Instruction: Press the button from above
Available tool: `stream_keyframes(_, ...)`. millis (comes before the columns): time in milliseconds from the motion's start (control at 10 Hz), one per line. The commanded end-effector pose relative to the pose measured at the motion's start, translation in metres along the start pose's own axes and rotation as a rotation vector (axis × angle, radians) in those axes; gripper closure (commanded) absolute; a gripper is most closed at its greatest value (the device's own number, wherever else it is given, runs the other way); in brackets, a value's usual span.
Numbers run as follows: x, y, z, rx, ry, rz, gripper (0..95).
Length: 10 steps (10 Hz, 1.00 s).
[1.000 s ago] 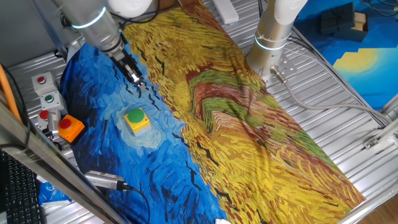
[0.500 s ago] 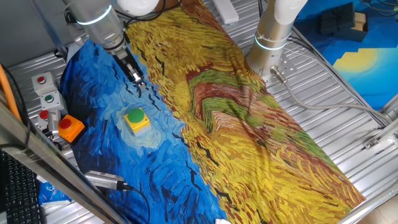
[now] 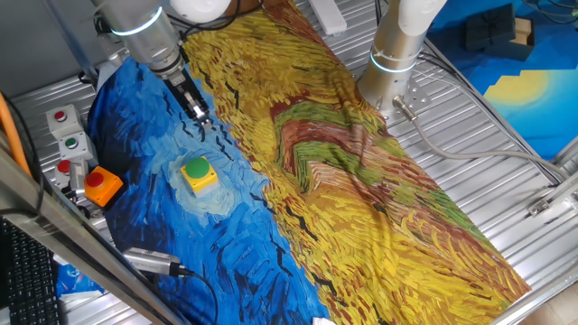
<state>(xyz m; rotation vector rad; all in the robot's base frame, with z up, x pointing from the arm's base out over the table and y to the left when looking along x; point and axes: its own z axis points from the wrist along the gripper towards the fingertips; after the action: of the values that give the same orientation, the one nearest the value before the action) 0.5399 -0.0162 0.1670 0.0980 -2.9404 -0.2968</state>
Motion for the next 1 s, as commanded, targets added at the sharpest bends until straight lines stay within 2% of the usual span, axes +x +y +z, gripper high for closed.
stream_keyframes(100,-0.0019,0.0002,-0.0006,-0.001,0.008,0.004,95.0)
stream_keyframes(1000,-0.0026,0.0001,0.0013,-0.002,0.009,0.001,95.0)
